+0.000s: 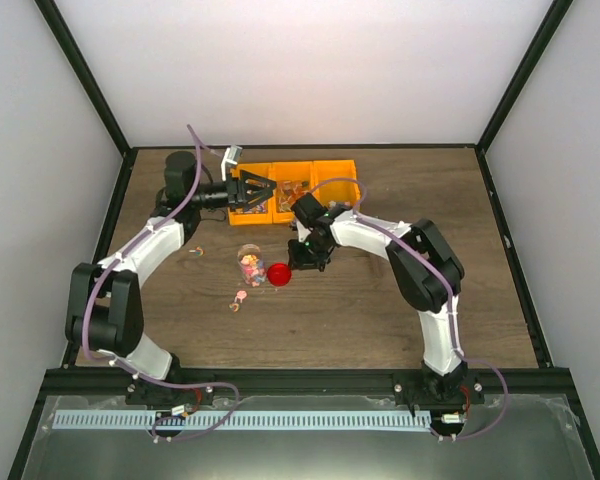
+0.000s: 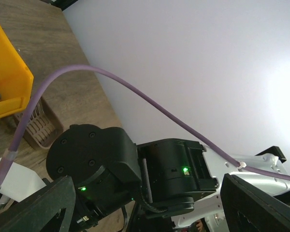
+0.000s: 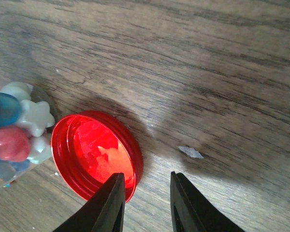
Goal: Pack the candies
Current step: Pick up the bottle lid at the center of the board.
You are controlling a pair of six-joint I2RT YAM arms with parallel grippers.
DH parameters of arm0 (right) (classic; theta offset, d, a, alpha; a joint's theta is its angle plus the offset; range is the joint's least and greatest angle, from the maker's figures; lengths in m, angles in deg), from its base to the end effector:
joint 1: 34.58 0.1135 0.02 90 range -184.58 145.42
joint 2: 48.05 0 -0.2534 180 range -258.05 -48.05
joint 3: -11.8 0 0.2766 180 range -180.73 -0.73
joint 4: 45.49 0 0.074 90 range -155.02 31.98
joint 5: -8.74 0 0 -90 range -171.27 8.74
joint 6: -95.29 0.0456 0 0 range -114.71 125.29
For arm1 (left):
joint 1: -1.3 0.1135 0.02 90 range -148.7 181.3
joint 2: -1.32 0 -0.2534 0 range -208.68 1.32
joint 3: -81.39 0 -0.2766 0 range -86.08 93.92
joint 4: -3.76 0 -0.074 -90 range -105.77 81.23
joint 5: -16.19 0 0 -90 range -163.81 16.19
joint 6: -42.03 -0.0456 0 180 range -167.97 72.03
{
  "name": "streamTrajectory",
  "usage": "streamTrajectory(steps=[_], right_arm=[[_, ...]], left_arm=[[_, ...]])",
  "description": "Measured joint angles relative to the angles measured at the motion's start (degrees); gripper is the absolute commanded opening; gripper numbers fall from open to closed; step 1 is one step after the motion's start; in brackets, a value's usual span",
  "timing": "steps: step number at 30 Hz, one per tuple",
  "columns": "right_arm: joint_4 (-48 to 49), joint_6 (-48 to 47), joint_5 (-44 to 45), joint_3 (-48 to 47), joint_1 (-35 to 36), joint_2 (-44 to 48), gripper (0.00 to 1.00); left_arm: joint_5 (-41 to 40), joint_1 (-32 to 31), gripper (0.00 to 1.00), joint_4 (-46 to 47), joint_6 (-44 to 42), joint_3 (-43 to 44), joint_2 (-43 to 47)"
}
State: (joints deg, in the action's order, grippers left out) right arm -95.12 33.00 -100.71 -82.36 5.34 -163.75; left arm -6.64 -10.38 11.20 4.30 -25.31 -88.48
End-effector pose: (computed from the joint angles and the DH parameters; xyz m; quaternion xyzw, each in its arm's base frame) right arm 0.3162 0.2843 0.1295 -0.1309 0.9639 0.2282 0.0412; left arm 0.3586 -0.1170 0.2739 0.1169 0.7189 -0.6433 0.2358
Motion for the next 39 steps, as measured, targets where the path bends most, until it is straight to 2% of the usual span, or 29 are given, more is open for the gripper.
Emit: streamTrajectory(steps=[23, 29, 39], right_arm=[[-2.5, -0.4, 1.3, -3.6, 2.3, -2.5, 0.27], [-3.5, -0.9, 2.6, -5.0, 2.8, -4.6, 0.24], [-5.9, -1.0, 5.2, -6.0, 2.8, -4.9, 0.02]], left_arm=[[-0.5, 0.4, 0.85, -2.1, -2.0, 0.0, 0.7], [-0.5, 0.5, 0.85, -2.6, -2.3, 0.0, 0.8], [-0.5, 0.6, 0.85, -3.2, -3.1, 0.0, 0.9]])
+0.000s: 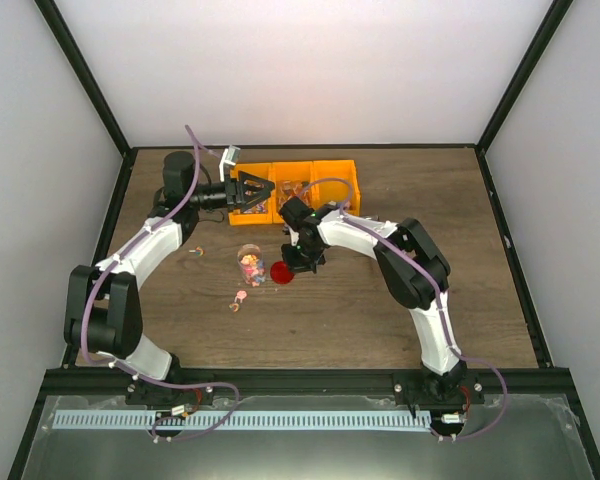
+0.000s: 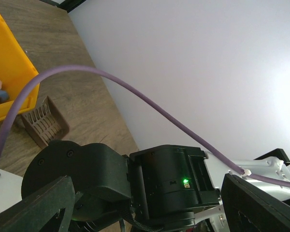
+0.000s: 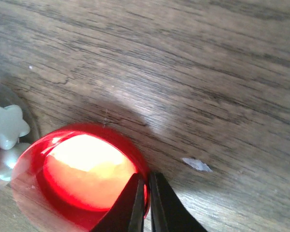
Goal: Pack the candies
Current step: Pick up the bottle lid at the center of the board.
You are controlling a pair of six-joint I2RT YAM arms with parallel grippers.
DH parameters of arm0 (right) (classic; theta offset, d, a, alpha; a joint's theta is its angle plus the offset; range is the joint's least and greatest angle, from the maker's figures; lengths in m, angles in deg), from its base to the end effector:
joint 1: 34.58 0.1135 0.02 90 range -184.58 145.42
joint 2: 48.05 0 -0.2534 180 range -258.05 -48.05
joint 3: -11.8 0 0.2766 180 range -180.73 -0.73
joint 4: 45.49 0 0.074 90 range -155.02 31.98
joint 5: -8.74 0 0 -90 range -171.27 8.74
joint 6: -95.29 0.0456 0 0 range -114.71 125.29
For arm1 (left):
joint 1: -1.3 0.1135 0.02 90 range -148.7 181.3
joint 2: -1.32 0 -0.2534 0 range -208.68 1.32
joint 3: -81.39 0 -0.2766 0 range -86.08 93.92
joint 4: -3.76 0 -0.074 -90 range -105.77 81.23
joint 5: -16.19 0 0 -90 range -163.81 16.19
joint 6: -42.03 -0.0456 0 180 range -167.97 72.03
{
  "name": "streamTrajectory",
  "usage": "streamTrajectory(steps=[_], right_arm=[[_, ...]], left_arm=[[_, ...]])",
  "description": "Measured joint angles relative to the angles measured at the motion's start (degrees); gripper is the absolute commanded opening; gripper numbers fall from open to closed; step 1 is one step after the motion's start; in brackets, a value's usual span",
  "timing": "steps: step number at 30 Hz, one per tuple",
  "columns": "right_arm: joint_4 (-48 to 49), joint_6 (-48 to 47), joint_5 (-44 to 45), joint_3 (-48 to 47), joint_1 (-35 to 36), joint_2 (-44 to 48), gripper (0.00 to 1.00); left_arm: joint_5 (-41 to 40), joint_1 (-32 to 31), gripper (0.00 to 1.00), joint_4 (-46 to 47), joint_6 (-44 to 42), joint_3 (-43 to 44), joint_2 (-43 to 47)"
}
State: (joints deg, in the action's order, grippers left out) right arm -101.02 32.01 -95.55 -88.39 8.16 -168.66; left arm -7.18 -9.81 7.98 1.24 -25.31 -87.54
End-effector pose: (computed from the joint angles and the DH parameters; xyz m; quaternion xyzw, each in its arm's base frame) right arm 0.3133 0.3048 0.1204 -0.1523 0.9731 0.1706 0.0294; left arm 0.3567 -0.1127 0.2745 0.1181 0.7246 -0.6334 0.2445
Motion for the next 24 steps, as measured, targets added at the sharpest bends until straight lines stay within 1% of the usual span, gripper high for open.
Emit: streamTrajectory(steps=[13, 16, 20, 24], right_arm=[[-0.7, 0.6, 0.4, 0.0, -0.1, 0.2, 0.01], [-1.0, 1.2, 0.4, 0.4, -0.7, 1.7, 0.01], [-1.9, 1.4, 0.1, 0.5, -2.3, 5.9, 0.01], [-1.9, 1.4, -2.0, 0.7, -6.2, 12.0, 0.01]], left_arm=[[-0.2, 0.3, 0.85, 0.1, 0.3, 0.0, 0.0], [-0.3, 0.6, 0.91, 1.2, 1.6, 0.0, 0.0], [-0.2, 0.9, 1.00, 7.1, 6.3, -0.3, 0.0], [-0.2, 1.0, 1.00, 15.3, 12.5, -1.4, 0.0]])
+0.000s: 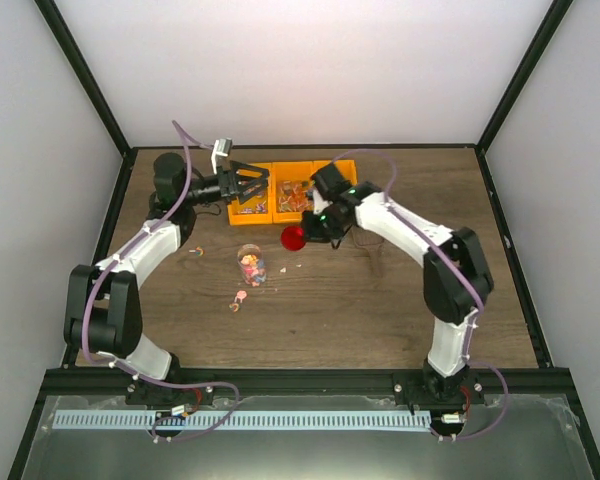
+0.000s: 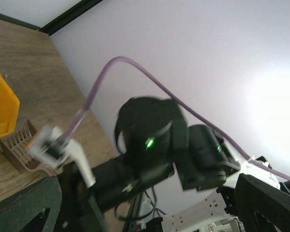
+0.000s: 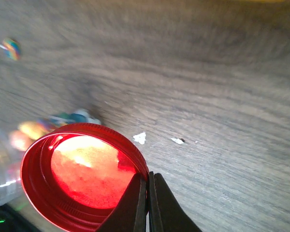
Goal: Pack the candies
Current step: Pick up the bottle lid at the center of the board.
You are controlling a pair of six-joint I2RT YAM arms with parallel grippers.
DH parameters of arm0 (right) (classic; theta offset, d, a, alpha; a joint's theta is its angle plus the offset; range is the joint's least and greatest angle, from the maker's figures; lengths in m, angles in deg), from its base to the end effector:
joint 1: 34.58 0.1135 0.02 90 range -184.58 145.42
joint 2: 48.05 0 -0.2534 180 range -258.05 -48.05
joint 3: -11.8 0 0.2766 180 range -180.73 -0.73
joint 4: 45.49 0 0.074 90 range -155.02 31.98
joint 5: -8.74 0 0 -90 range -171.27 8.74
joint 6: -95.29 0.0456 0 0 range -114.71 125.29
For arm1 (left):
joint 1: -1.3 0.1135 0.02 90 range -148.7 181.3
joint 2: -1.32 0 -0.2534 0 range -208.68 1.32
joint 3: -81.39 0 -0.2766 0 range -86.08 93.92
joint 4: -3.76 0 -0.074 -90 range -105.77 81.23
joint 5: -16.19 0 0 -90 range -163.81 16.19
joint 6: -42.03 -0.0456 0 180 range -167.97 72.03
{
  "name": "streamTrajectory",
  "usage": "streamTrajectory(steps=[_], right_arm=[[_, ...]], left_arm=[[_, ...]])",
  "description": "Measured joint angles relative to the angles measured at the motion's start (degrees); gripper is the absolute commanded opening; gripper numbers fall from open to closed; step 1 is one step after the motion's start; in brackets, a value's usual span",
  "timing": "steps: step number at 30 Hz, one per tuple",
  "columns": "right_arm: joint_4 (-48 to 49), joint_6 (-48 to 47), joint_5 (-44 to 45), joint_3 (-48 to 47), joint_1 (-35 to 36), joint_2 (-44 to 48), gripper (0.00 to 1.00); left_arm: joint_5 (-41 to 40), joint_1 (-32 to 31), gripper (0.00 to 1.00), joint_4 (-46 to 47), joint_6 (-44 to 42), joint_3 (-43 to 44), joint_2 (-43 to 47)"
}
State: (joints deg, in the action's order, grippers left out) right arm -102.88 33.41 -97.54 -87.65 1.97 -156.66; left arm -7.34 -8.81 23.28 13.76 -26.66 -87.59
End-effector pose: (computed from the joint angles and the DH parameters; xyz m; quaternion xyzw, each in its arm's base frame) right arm 0.3304 0.2609 0.2016 -0.0999 0.9645 0.2247 0.0958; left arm 0.3587 -0.1064 0.2903 0.1049 0.6929 -0.6614 0.2673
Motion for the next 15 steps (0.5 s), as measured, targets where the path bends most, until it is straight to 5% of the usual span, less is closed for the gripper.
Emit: streamTrajectory(steps=[7, 15], right_arm=[[5.5, 0.2, -15.5, 3.8, -10.0, 8.1, 0.01], [28.0, 12.9, -39.5, 14.8, -14.7, 11.5, 0.06]], left_arm=[[0.7, 0.0, 1.00, 13.2, 9.8, -1.5, -0.4], [2.0, 0.0, 1.00, 36.9, 27.1, -2.9, -4.7]])
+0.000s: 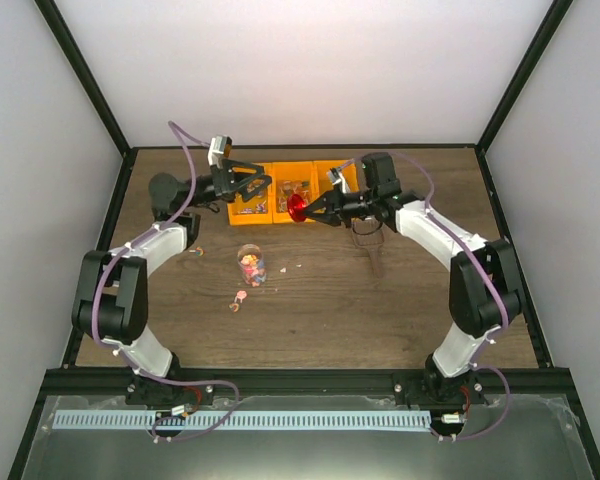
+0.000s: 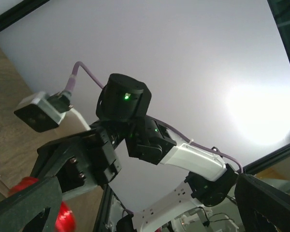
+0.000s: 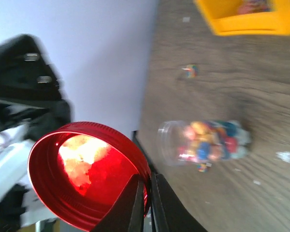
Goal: Pack the candies
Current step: Pick up the bottle lid at the center of the board.
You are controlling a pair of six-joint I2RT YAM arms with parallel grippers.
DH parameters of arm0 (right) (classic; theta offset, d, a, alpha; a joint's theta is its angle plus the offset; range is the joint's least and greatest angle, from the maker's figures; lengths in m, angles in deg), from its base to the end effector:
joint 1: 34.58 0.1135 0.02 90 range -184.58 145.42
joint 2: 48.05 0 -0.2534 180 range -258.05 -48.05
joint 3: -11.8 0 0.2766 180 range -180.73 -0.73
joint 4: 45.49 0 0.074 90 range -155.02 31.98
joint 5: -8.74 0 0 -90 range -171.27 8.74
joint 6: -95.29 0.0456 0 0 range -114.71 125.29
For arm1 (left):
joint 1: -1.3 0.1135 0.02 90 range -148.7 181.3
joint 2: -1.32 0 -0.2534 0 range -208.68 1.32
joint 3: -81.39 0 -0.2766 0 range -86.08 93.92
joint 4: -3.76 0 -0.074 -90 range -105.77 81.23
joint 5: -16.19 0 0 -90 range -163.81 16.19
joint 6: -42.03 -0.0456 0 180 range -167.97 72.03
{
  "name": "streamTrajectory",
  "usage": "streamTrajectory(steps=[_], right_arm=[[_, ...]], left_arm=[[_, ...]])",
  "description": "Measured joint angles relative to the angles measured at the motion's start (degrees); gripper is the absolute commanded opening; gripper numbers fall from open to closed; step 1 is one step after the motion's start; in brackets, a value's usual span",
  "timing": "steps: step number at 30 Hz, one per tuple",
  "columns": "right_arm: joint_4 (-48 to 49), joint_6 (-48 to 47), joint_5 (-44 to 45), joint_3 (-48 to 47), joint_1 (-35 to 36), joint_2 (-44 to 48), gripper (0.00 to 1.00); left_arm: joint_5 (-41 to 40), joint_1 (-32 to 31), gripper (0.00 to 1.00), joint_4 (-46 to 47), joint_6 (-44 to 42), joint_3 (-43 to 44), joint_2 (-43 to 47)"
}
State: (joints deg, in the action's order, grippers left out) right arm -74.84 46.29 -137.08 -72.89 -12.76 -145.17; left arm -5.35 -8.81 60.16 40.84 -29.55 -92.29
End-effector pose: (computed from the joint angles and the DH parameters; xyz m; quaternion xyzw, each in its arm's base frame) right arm 0.3534 0.1821 0.2390 -0.0542 0.8272 0.5528 0.0854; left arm 0.3515 -0.1058 0.2994 0.1254 0.6224 -0.7268 0.2619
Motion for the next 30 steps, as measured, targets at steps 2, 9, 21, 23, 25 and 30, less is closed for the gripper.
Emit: streamTrajectory(steps=[2, 9, 21, 23, 25, 30], right_arm=[[7.6, 5.2, -4.0, 0.9, 0.1, 0.1, 0.06], [26.8, 19.0, -11.1, 1.0, 0.1, 0.3, 0.03], [51.5, 37.7, -14.3, 1.0, 0.1, -1.9, 0.02], [53.2, 39.3, -14.6, 1.0, 0.4, -2.8, 0.02], [54.3, 40.4, -14.7, 1.0, 0.7, -3.6, 0.02], [56.6, 42.3, -14.7, 0.4, 2.1, -5.7, 0.02]], left_arm=[[0.3, -0.1, 1.00, 2.6, 2.1, -0.5, -0.5], [1.2, -0.2, 1.00, 4.5, 3.1, -1.4, -0.5], [2.1, -1.9, 1.00, -14.8, -12.4, -1.1, 2.2], [2.1, -2.0, 1.00, -18.4, -15.1, -0.4, 2.5], [2.1, -2.1, 1.00, -20.3, -16.7, 0.0, 2.8], [2.3, -2.3, 1.00, -21.4, -17.4, 0.1, 2.8]])
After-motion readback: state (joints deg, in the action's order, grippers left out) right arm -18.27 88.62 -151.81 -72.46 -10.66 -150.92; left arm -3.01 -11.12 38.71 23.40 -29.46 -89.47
